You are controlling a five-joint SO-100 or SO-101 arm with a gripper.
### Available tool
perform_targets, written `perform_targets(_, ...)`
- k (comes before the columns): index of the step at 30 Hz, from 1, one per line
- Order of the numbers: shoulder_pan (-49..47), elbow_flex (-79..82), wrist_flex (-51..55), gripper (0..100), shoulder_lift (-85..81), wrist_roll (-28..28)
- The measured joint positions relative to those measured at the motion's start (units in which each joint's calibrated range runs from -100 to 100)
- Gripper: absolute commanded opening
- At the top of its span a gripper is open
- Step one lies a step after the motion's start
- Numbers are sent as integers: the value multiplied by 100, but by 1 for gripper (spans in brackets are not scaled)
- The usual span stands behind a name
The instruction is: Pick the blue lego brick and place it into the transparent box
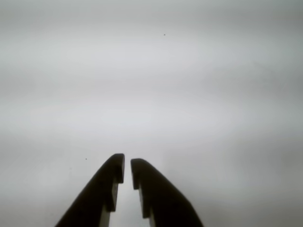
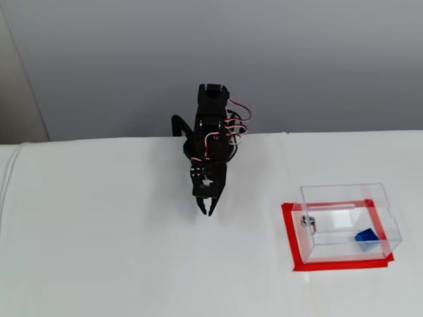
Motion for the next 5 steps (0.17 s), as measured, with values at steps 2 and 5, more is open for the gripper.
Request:
perform_targets(2,0,0,0,1,0,0)
perform_targets(5,0,0,0,1,0,0)
